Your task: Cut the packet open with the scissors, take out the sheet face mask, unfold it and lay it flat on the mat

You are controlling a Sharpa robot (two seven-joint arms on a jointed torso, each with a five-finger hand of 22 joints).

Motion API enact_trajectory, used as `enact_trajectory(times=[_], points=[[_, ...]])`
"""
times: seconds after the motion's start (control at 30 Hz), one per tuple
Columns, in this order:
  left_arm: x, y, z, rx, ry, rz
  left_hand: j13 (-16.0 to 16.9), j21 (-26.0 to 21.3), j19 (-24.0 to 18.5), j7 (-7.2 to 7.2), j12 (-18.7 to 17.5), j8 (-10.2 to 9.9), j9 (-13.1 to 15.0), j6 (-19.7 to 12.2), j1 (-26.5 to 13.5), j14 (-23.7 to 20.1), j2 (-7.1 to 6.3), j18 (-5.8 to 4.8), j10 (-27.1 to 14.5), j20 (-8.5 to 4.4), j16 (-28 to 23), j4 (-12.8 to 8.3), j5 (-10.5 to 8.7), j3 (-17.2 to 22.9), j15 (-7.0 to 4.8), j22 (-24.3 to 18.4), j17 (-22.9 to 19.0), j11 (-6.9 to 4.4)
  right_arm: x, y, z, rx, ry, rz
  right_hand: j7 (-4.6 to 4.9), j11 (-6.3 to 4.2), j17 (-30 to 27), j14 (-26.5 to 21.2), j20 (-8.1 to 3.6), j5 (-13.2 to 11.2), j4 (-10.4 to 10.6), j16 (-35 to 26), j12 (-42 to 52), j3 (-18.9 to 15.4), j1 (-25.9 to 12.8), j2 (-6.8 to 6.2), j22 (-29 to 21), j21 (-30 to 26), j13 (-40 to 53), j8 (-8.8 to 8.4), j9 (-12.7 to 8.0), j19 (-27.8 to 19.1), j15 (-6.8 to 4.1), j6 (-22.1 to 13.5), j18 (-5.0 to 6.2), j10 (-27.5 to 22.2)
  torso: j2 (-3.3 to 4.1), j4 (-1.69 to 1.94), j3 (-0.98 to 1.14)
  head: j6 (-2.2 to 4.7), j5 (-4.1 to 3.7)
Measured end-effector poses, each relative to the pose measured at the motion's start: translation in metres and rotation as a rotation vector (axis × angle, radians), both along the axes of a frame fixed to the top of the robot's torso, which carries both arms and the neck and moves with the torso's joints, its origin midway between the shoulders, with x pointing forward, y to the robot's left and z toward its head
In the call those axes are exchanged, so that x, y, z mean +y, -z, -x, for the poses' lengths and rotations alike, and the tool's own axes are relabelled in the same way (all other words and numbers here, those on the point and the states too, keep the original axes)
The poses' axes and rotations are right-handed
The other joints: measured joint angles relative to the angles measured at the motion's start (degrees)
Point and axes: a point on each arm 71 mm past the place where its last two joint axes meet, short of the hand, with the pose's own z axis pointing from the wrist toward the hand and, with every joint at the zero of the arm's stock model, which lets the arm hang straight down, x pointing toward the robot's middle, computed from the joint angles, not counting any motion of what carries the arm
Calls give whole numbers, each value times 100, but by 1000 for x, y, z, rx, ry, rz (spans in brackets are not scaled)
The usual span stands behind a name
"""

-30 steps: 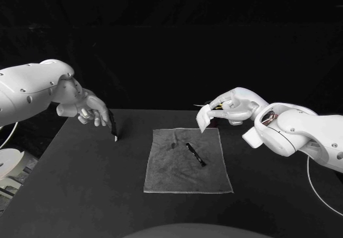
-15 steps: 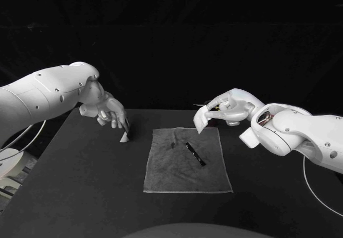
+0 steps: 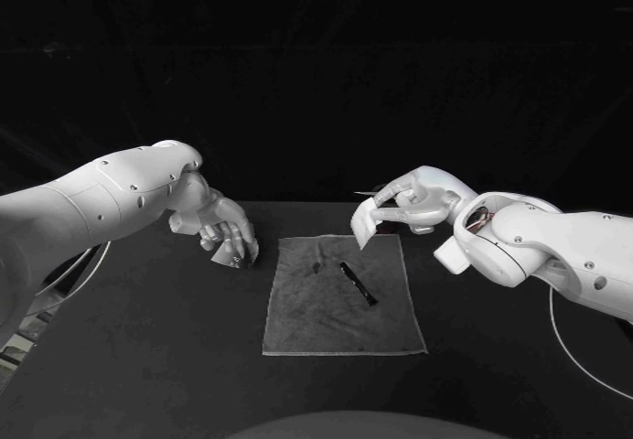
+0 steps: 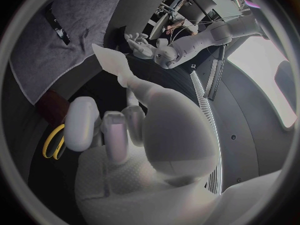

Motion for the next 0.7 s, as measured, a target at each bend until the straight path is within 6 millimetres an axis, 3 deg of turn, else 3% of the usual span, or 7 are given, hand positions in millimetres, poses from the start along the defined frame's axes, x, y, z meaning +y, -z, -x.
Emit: enact_trajectory(times=[0.07,0.13,0.3,0.5,0.6,0.7], points=[[0,1,-1,-16,-14,2,-9,-51,5,0,21,-55,-26,0,93,0,-93,-1,-40,5,0,226,0,-519,0,-41,-8,2,0,0,0,0,0,0,-8,0,1,0,0,0,0,0,0,0,0,0,0,0,0,-2,1,0,0,7,0,0,-2,3,0,3,-8],[0,0,-3,-34,-30,1,-11,-51,23,0,46,-66,-42,0,148,0,-148,-1,-40,23,0,376,0,-788,0,-54,-8,2,0,0,0,0,0,1,-15,0,1,0,0,0,0,0,0,0,0,0,1,0,-1,-4,2,0,0,14,0,0,-3,3,4,7,-12],[2,0,-6,-76,-61,-6,-32,-93,23,0,67,-89,-55,0,275,0,-275,-1,-40,23,0,671,-109,-1162,0,-71,36,2,1,2,-1,0,-1,3,-23,0,4,0,0,-1,0,-4,0,0,0,0,2,0,-4,22,3,0,0,6,0,-1,-6,5,8,11,-21],[2,-1,-8,-114,-79,-18,-65,-93,76,-2,148,-118,-66,56,716,0,-242,-1,-59,32,51,1260,-877,-1846,0,-65,136,22,1,4,-1,3,-1,6,-11,2,4,0,0,-2,-18,-5,-1,17,-15,-15,2,0,-4,22,4,0,0,18,0,-2,-6,10,10,8,-29],[2,-1,-9,-135,-88,-23,-87,-94,86,1,170,-118,-66,65,957,0,-169,-1,-59,23,51,1520,-968,-2174,0,-38,164,22,1,5,-1,3,0,7,-11,10,4,0,0,-2,-18,-6,-3,17,-16,-16,2,0,-4,22,4,0,1,18,0,-10,-6,10,7,14,-34],[1,-2,-10,-155,-97,-23,-111,-95,85,1,171,-118,-72,65,1067,0,-63,-1,-59,23,51,1575,-1162,-2510,0,-38,169,23,0,5,-2,4,2,9,-11,10,4,-1,0,-3,-18,-6,-3,17,-16,-16,0,0,-3,22,5,0,1,18,0,-10,-6,10,5,16,-34]])
